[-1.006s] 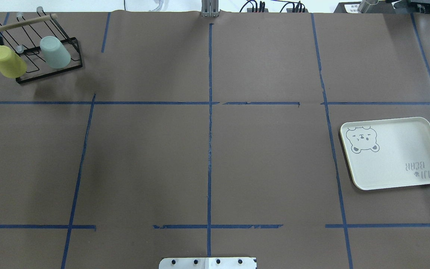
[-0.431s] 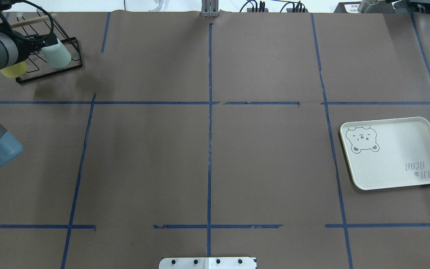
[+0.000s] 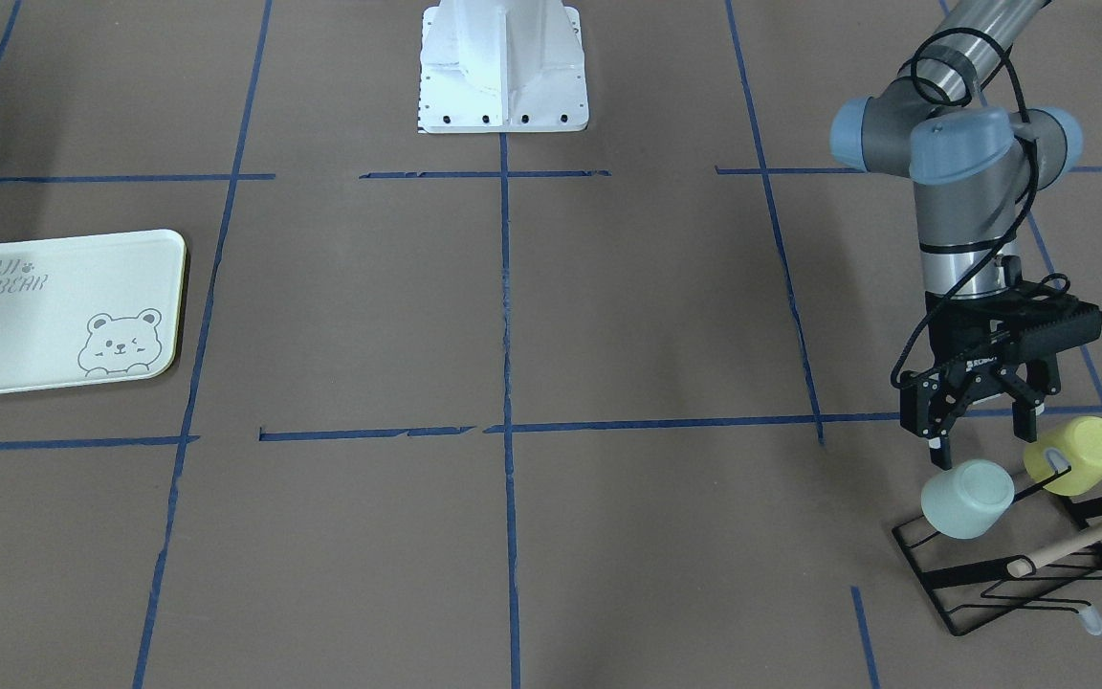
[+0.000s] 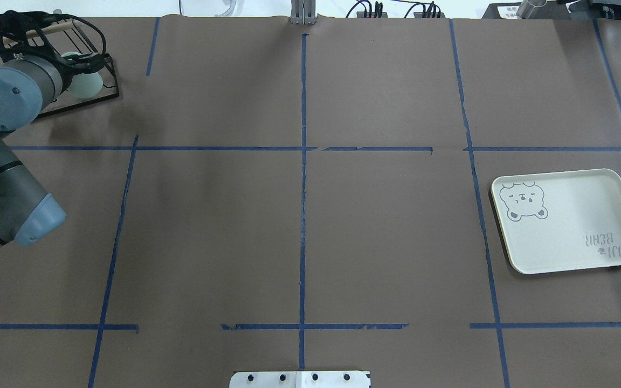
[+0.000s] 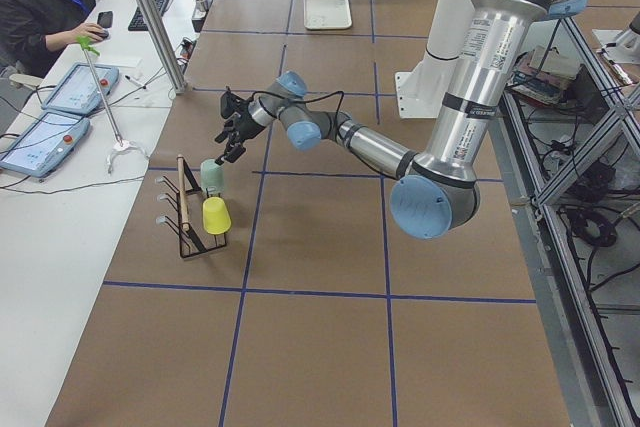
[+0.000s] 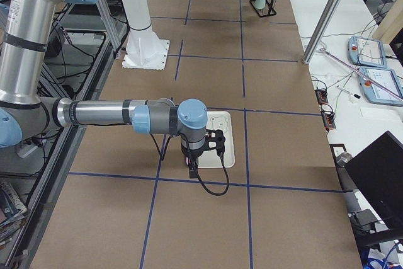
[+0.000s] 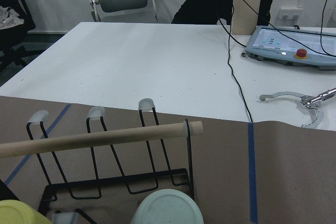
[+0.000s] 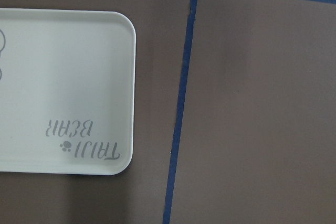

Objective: Left arm grabs green cup and hands to right arm on tray

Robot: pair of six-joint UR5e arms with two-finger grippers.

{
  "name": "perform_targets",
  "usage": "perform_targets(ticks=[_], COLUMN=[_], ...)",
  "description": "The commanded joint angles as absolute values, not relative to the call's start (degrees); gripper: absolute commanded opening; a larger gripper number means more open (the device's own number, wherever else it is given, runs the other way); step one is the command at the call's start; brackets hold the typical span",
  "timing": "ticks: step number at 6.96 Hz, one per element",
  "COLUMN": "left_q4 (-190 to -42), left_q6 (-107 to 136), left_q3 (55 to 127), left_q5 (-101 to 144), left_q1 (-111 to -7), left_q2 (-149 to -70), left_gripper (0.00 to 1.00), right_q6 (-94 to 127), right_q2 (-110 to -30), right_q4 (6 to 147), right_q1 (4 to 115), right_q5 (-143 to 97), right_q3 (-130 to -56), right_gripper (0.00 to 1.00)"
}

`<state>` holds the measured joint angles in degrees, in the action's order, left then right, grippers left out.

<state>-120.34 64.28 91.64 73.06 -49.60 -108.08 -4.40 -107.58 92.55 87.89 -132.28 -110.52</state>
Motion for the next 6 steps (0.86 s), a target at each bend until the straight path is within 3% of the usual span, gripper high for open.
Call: perform_targets(ticks=[1, 6], left_q4=[-120.5, -125.42], left_q6=[64.07, 64.07], left_q3=[88.69, 82.09], left_q5=[72.6, 70.84], left_q1=[-49.4, -48.52], left_q2=[-108.98, -111.09], left_gripper=[1.0, 1.0], right_q6=[-4.39, -4.39], right_q2=[-107.58, -107.58], right_q4=[92.55, 92.55], right_q1=[87.89, 87.89], right_q5=[-132.28, -132.28], right_q3=[-110.39, -110.39], right_gripper=[1.0, 1.0])
